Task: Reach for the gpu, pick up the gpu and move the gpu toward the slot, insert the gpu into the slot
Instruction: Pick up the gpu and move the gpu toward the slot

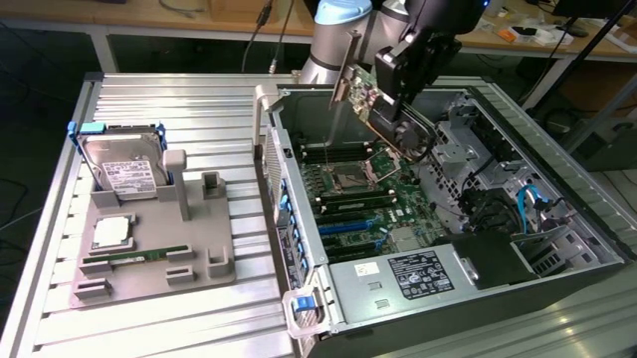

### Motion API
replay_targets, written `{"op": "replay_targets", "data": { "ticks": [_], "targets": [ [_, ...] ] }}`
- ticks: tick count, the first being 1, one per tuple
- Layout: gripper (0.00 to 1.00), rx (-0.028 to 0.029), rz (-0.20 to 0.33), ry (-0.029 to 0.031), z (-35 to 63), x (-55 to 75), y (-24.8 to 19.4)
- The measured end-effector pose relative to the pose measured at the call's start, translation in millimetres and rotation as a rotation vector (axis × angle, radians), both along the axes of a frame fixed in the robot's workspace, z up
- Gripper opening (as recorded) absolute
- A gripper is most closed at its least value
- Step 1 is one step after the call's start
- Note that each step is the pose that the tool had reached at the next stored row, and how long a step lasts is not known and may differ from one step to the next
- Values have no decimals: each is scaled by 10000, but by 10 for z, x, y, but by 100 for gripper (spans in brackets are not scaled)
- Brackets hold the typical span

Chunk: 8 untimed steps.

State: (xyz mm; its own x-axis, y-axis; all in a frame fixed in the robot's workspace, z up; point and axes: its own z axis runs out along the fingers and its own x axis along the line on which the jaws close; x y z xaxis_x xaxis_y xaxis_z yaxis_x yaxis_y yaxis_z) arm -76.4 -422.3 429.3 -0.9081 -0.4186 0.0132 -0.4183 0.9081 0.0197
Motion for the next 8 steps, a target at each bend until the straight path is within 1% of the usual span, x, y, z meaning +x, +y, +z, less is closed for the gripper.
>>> {"op": "replay_targets", "data": {
  "ticks": [8],
  "targets": [
    [27, 0, -1212, 0, -16, 2, 0]
  ]
}}
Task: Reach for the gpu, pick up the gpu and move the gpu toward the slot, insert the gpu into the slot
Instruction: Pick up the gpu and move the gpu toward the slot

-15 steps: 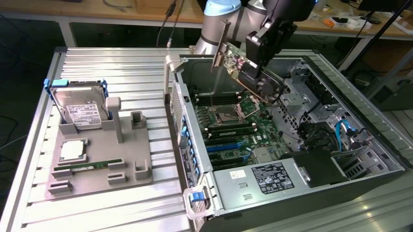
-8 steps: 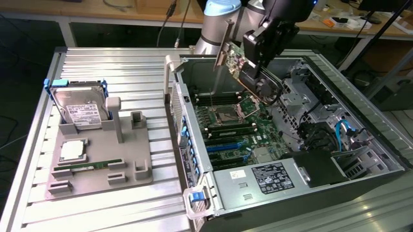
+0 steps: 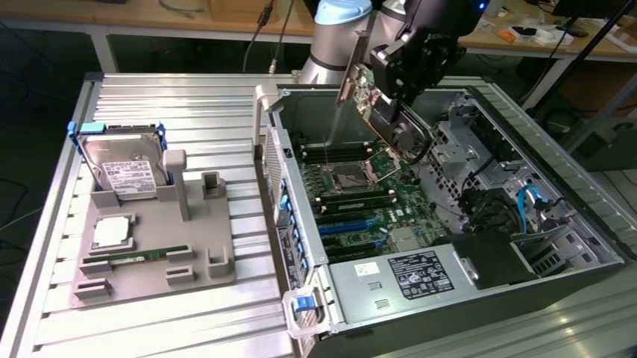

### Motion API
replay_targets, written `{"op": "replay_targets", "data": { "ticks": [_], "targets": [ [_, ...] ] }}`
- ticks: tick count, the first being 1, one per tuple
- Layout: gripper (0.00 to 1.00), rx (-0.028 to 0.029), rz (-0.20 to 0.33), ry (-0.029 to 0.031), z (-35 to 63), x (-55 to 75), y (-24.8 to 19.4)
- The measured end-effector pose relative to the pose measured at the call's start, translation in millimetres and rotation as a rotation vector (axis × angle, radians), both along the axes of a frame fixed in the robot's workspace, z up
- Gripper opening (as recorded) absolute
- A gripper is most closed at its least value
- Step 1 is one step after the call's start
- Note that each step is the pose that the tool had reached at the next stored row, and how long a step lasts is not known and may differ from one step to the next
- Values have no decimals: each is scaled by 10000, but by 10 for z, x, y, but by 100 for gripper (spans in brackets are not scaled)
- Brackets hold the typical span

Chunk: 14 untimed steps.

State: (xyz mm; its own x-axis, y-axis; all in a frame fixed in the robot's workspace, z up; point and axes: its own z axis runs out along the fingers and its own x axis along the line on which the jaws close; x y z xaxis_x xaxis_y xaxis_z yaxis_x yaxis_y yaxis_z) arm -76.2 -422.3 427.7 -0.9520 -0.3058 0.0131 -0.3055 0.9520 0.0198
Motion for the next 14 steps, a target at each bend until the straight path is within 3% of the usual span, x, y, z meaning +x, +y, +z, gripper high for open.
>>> {"op": "replay_targets", "data": {
  "ticks": [14],
  "targets": [
    [27, -1, -1949, 0, -18, 10, 0]
  ]
}}
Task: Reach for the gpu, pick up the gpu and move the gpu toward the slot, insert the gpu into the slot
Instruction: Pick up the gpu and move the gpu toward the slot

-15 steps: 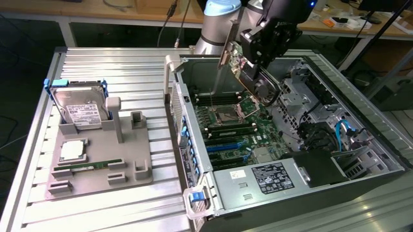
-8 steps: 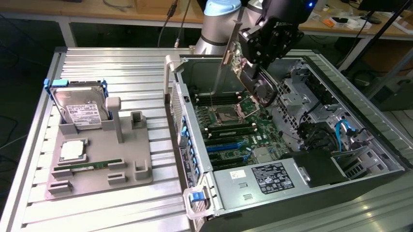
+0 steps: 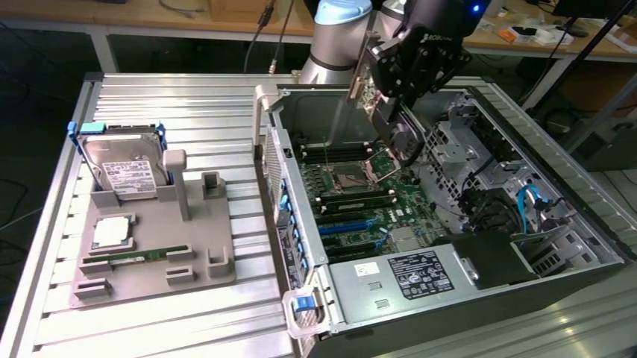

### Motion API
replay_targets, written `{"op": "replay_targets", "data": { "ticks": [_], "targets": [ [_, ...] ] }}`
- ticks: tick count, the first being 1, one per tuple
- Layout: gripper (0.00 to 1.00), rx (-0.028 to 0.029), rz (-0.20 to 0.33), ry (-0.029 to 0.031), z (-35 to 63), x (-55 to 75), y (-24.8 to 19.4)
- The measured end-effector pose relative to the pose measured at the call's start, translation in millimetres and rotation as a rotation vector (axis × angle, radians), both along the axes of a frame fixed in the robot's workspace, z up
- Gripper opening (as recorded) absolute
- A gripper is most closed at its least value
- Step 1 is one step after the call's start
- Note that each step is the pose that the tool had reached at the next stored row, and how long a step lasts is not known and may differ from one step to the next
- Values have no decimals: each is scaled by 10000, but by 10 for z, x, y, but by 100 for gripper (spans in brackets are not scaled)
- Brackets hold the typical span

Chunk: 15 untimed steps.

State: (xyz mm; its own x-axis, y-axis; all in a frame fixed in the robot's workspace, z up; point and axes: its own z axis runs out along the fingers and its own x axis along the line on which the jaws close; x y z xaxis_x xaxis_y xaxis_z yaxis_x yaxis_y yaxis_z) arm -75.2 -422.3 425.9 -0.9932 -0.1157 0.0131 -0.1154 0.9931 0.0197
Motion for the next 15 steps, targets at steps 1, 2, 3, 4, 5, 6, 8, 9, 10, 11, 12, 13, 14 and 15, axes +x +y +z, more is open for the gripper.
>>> {"op": "replay_targets", "data": {
  "ticks": [1, 2, 3, 4, 5, 6, 8, 9, 10, 11, 12, 13, 14, 15],
  "targets": [
    [27, 1, -144, 0, -1, 1, 0],
    [27, 0, -265, 0, -2, 2, 0],
    [27, 0, -386, 0, -3, 3, 0],
    [27, 1, -525, 0, -5, 6, 0],
    [27, 3, -658, -1, -7, 10, 1],
    [27, 3, -766, -1, -7, 13, 2],
    [27, 1, -998, -1, -9, 26, 6],
    [27, 0, -1090, -1, -9, 36, 8],
    [27, 0, -1097, 1, -9, 40, 8],
    [27, 0, -1098, 1, -9, 39, 8],
    [27, 1, -1098, 0, -9, 40, 8],
    [27, 1, -1098, 0, -9, 40, 8],
    [27, 0, -1098, 1, -9, 40, 8],
    [27, 0, -1098, 1, -9, 40, 8]
  ]
}}
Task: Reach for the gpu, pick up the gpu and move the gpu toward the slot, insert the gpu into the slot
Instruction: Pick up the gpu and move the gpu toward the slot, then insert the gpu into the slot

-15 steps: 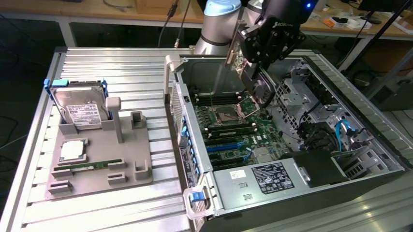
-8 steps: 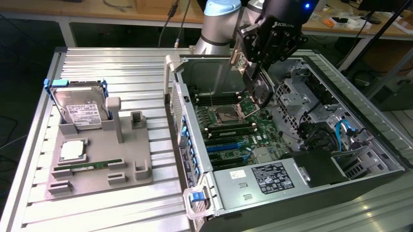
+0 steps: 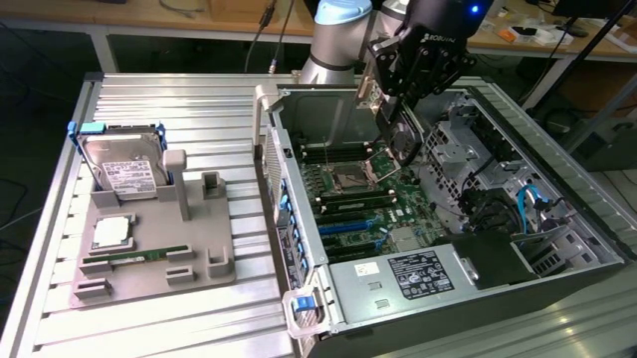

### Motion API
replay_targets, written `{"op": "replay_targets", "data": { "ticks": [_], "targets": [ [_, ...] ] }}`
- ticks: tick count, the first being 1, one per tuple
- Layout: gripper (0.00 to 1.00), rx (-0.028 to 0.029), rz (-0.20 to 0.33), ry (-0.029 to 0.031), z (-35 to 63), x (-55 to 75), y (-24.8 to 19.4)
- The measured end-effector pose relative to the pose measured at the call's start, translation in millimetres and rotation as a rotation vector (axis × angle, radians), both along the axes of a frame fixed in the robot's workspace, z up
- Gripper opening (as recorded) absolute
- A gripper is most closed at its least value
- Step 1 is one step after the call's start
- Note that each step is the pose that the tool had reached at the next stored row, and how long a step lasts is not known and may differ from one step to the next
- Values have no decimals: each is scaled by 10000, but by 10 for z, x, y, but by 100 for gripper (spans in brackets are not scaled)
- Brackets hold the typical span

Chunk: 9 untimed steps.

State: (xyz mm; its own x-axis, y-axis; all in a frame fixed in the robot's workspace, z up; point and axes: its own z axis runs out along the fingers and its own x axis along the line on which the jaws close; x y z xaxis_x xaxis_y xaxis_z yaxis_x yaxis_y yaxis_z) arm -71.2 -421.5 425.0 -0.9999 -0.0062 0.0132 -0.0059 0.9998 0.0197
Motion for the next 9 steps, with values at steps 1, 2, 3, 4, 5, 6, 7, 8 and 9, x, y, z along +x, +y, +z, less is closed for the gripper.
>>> {"op": "replay_targets", "data": {
  "ticks": [1, 2, 3, 4, 5, 6, 7, 8, 9],
  "targets": [
    [27, 0, 0, 0, 0, 0, 0],
    [27, 0, 0, 0, 0, 0, 0],
    [27, 0, 0, 0, 0, 0, 0],
    [27, 0, 0, 0, 0, 0, 0],
    [27, 0, 0, 0, 0, 0, 0],
    [27, 1, 22, -1, -1, 1, 0],
    [27, 2, 254, -1, -1, 3, 0],
    [27, 1, 429, -1, -1, 3, 0],
    [27, 0, 705, 0, -1, 3, 0]
  ]
}}
